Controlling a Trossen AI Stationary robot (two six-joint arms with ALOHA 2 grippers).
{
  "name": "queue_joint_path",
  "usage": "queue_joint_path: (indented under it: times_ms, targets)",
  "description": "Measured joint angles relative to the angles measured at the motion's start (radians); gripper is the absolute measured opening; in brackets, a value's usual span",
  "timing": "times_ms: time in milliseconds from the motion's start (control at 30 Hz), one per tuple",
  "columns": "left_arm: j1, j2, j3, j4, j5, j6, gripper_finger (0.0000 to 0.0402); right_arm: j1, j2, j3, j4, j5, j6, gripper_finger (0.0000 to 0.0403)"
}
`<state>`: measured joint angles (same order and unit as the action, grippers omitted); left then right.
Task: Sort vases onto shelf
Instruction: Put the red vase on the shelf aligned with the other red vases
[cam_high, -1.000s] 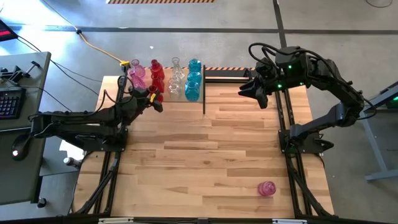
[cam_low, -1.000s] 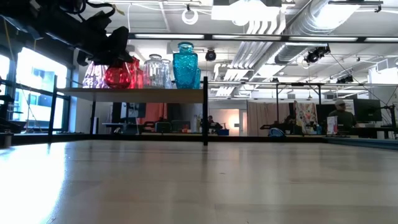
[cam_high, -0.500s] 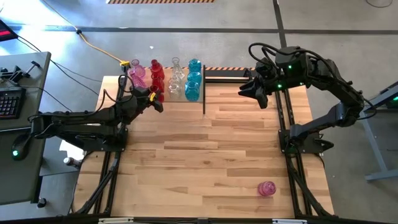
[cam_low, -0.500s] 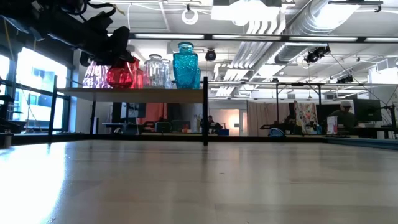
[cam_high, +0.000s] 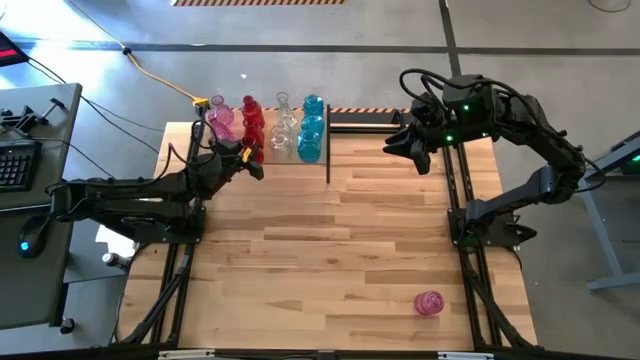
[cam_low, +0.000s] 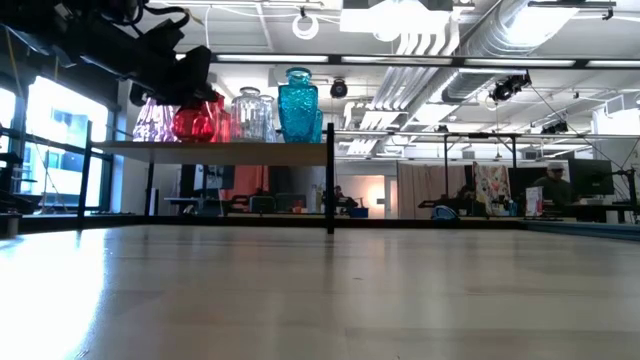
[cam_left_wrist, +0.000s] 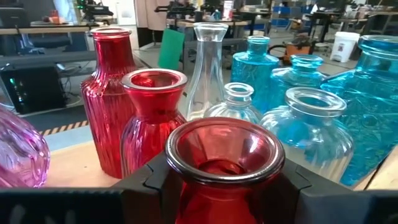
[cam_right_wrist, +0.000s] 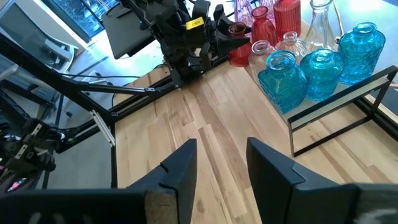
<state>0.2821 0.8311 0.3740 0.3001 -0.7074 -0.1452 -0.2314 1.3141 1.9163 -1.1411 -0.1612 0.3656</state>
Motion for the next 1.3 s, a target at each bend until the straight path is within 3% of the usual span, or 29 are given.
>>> queue_joint_path:
  times_ms: [467,1067,1300]
  targets:
    - [0.006,0.024,0.001,0.02,-0.002,0.001,0.0155,0.0,0.0,0.0,0.0,-0.001,0.0,0.0119]
    - [0.049,0.024,0.0,0.018,0.025,-0.01,0.0231,0.0,0.0,0.0,0.0,-0.003,0.0,0.0119]
    - [0.053,0.024,0.0,0.046,0.041,-0.002,0.0241,0.0,0.0,0.0,0.0,-0.003,0.0,0.0119]
